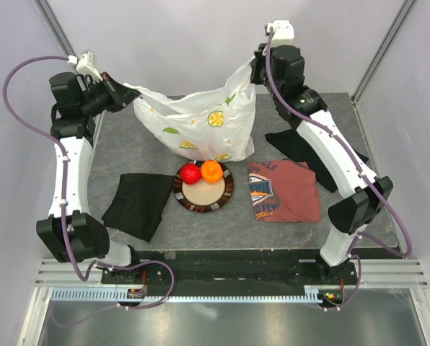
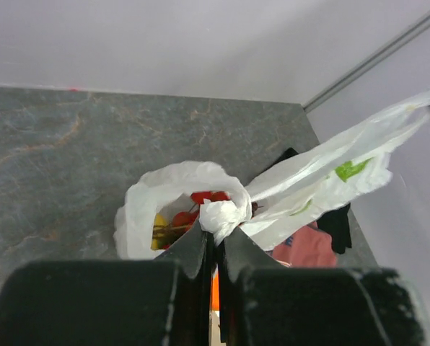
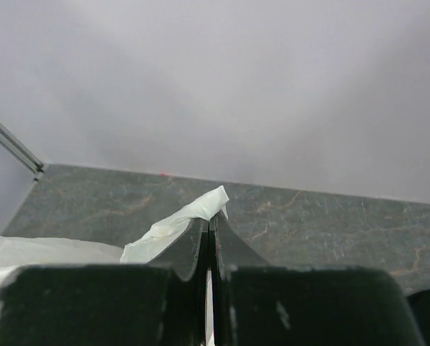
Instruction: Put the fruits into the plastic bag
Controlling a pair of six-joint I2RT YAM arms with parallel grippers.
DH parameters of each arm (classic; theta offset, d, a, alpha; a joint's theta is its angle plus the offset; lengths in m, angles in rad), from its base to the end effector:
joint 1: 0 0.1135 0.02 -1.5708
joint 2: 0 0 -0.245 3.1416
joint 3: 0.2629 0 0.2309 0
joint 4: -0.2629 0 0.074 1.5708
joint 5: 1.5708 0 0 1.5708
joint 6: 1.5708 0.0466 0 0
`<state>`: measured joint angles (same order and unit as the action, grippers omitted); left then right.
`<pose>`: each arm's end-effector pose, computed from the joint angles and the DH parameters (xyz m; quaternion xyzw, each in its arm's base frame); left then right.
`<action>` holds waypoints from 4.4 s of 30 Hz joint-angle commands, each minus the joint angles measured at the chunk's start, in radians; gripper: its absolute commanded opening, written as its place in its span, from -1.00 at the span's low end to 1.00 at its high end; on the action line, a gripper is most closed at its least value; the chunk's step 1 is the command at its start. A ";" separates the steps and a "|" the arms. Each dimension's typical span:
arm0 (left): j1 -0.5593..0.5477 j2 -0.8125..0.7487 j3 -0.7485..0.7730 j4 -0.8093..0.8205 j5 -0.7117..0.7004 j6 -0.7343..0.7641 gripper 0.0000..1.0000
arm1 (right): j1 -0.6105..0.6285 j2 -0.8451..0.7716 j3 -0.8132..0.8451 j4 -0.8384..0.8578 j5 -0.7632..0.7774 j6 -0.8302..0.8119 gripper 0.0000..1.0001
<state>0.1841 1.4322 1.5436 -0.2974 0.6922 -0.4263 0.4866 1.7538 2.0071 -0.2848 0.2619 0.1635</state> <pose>0.3093 0.0273 0.4203 -0.0110 0.7557 -0.3317 0.5646 0.3454 0.1691 0.4646 -0.0248 0.7174 0.1315 0.6837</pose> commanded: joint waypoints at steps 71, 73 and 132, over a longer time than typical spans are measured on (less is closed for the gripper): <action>-0.086 -0.085 -0.320 0.141 0.044 -0.011 -0.97 | 0.429 0.078 -0.785 0.162 0.069 0.048 0.96; -0.086 -0.085 -0.320 0.144 0.044 -0.011 -0.97 | 0.428 0.095 -0.769 0.162 0.076 0.053 0.96; -0.067 -0.084 -0.323 0.153 0.067 -0.028 -0.97 | 0.327 0.156 -0.084 0.164 -0.127 -0.139 -0.14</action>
<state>0.1070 1.3487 1.2160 -0.1631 0.7380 -0.4599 0.8883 1.7470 1.7554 -0.0223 0.1528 0.0292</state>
